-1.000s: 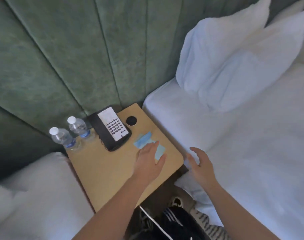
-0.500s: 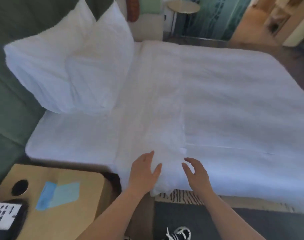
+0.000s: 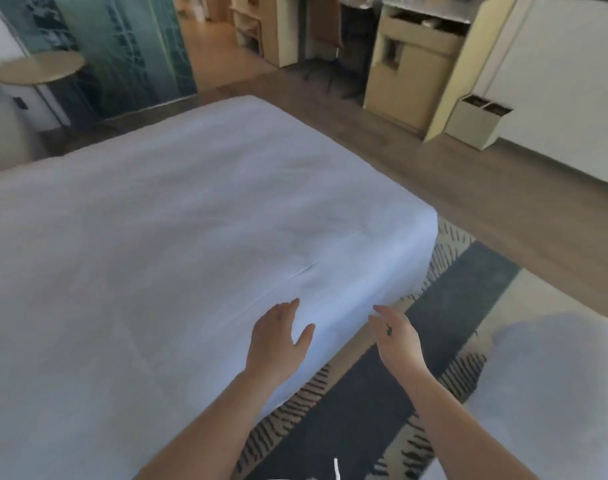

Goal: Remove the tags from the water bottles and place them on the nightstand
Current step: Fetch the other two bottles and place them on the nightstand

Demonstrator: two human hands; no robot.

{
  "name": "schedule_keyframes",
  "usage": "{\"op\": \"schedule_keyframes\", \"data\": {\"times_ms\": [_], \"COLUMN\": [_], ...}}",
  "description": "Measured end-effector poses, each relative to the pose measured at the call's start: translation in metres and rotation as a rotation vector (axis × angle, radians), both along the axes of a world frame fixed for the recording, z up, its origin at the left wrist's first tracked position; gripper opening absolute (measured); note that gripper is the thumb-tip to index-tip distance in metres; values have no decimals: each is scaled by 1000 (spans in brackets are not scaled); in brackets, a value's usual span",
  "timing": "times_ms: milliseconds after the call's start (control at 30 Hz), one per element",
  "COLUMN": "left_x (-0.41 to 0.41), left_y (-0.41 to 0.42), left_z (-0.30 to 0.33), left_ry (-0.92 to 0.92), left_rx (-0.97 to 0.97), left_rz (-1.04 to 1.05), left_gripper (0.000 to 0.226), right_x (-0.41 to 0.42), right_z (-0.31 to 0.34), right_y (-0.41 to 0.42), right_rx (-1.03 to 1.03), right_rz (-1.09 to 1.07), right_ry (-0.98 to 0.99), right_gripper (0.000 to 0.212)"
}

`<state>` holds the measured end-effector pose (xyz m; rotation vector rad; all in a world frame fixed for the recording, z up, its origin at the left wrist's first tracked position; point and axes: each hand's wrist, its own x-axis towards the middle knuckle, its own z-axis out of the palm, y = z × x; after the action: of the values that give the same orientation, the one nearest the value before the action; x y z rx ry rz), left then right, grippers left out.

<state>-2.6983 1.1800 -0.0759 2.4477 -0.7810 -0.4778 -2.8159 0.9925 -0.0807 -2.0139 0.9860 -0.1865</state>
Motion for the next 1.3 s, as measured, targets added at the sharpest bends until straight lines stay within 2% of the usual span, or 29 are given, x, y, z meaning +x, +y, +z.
{"op": "schedule_keyframes", "data": {"times_ms": [267, 500, 833, 1067, 1300], "left_x": [3, 13, 83, 97, 125], "left_y": [-157, -297, -527, -670, -820], "left_z": [5, -10, -24, -22, -36], "left_ry": [-31, -13, -41, -1, -47], "left_rx": [17, 12, 67, 3, -17], "left_rz": [-292, -473, -557, -621, -520], "left_gripper": [61, 60, 66, 60, 62], "right_x": [-66, -82, -3, 9, 33], "right_z": [-5, -23, -16, -20, -45], "right_y": [-100, -196, -411, -547, -715], "right_rx": [-3, 58, 2, -15, 5], "right_rz": [-409, -588, -604, -635, -515], "right_ry": [-4, 38, 73, 60, 95], "right_gripper": [37, 38, 39, 39, 41]}}
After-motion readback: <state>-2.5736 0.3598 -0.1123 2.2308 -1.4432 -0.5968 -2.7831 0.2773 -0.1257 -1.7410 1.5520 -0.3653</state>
